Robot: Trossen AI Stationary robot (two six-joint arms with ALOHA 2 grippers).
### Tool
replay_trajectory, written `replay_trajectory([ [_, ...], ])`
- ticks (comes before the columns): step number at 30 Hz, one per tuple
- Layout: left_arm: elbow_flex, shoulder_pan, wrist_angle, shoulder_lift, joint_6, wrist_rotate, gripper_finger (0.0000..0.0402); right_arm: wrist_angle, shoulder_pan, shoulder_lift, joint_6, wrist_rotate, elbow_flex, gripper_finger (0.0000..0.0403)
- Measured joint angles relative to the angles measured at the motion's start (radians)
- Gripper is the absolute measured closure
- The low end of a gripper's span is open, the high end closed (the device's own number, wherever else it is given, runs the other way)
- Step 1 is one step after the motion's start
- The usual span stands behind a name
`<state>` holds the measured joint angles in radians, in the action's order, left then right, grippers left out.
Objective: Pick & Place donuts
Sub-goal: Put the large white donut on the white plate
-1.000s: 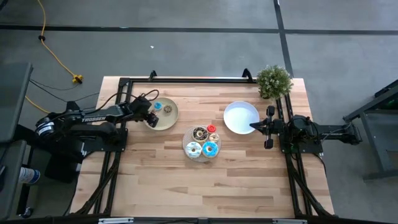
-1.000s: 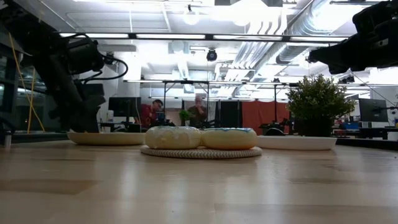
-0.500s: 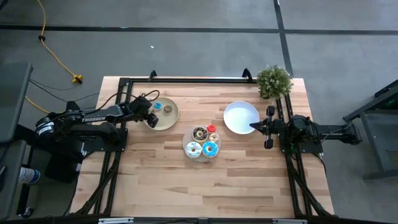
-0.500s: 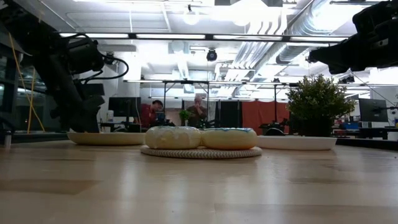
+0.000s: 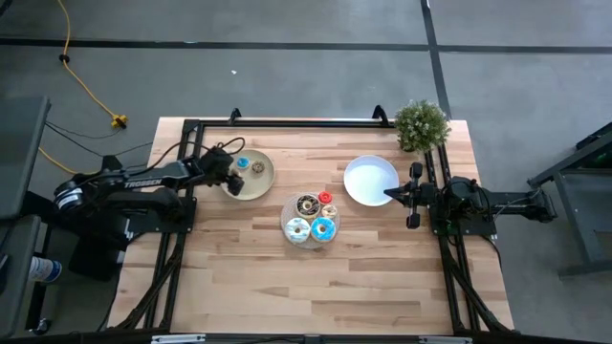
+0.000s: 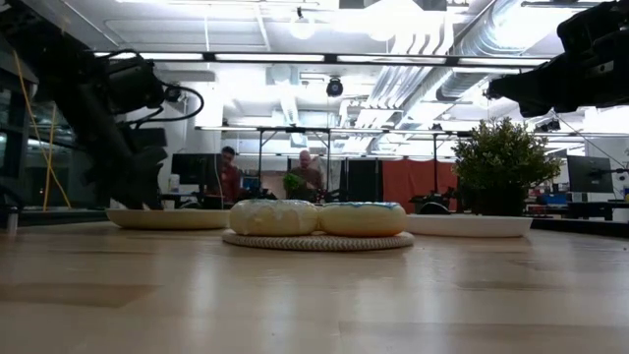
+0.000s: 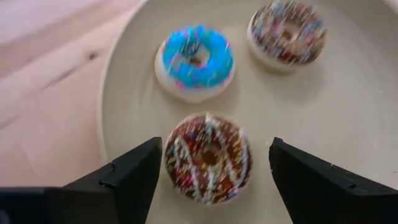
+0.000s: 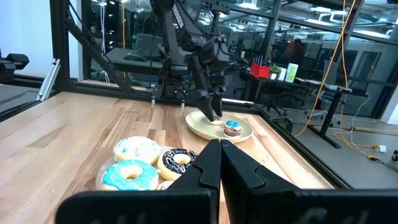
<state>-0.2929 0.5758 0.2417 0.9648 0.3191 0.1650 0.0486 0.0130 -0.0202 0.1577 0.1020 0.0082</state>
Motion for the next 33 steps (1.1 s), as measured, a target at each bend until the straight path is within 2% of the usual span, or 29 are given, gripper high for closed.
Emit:
replay_trajectory([
  [4, -0.023, 0.0, 0.02, -0.033, 0.001, -0.018, 0.0114, 0.0, 0.0, 0.0, 0.0, 0.0, 0.0, 0.0402],
  [13, -0.148, 0.0, 0.176, -0.083, 0.002, -0.081, 0.0114, 0.0, 0.0, 0.0, 0.0, 0.0, 0.0, 0.0402],
  [24, -0.371, -0.045, 0.406, -0.098, -0.07, -0.197, 0.0115, 0.0, 0.0, 0.0, 0.0, 0.0, 0.0, 0.0402],
  [33, -0.473, -0.139, 0.451, -0.092, -0.347, -0.462, 0.0115, 0.0, 0.0, 0.0, 0.0, 0.0, 0.0, 0.0402],
])
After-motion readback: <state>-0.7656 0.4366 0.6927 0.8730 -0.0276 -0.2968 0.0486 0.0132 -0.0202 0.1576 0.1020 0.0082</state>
